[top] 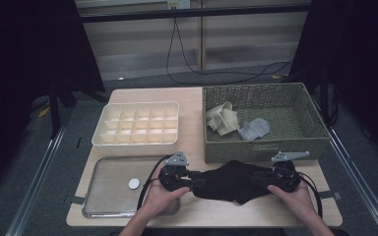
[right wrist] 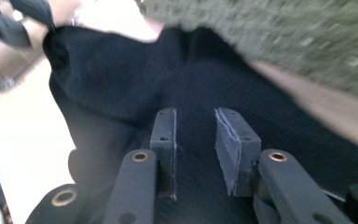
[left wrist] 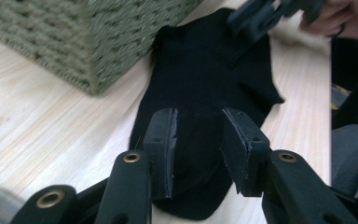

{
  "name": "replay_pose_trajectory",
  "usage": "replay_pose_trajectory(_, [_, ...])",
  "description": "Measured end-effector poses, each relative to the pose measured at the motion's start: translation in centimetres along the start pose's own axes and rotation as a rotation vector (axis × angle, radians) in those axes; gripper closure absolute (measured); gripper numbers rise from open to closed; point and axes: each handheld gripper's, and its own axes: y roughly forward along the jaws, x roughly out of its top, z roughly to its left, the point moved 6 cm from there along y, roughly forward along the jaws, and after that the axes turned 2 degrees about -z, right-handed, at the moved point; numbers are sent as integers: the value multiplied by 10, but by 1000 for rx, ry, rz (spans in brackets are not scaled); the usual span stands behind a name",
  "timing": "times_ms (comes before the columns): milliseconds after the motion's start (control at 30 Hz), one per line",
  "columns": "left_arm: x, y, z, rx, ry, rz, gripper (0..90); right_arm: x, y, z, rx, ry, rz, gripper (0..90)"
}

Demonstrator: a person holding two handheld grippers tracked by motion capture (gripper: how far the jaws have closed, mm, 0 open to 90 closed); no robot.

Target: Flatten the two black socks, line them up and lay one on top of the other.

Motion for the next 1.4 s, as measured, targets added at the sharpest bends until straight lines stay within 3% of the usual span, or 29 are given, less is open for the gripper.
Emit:
replay_pose_trajectory(33, [0, 2, -1, -8, 7, 10, 649, -4, 5, 1, -11, -15, 33, 693])
replay_pose_trajectory(133, [-7, 14, -3, -37, 20, 54, 747, -5, 7, 3, -14, -24, 36, 691])
replay_pose_trajectory(333, [-20, 32, -3, -36, 25, 147, 747, -7, 7, 5, -16, -30, 36, 696])
replay_pose_trajectory(500, [-24, 29, -8, -40, 34, 155, 762, -13, 3, 10, -5, -43, 61, 717])
replay_pose_trajectory(667, [-30, 24, -18, -72, 40, 184, 769, -19, -1, 19, 15, -55, 94, 727])
replay_pose_trajectory(733, [-32, 24, -23, -91, 37, 160, 769, -21, -3, 21, 17, -66, 103, 723])
replay_pose_trajectory(767, [-32, 22, -22, -81, 52, 189, 769, -21, -3, 22, 21, -60, 102, 713])
replay_pose_trajectory(800, [-32, 22, -22, -81, 51, 186, 769, -21, -3, 22, 28, -56, 97, 705])
replay_pose_trajectory(900, [-32, 23, -20, -102, 33, 173, 782, -15, -3, 22, 40, -52, 74, 690])
replay_pose_trajectory(933, [-32, 22, -19, -99, 44, 192, 784, -12, -3, 23, 43, -48, 62, 686])
replay_pose_trajectory(1100, [-32, 23, -19, -95, 36, 180, 784, 10, 3, 20, 40, -65, 22, 674])
replay_pose_trajectory(1333, [-32, 23, -19, -83, 37, 185, 784, 36, 28, 14, 47, -96, 32, 649])
replay_pose_trajectory(1400, [-32, 24, -19, -107, 21, 166, 784, 40, 34, 12, 37, -93, 33, 644])
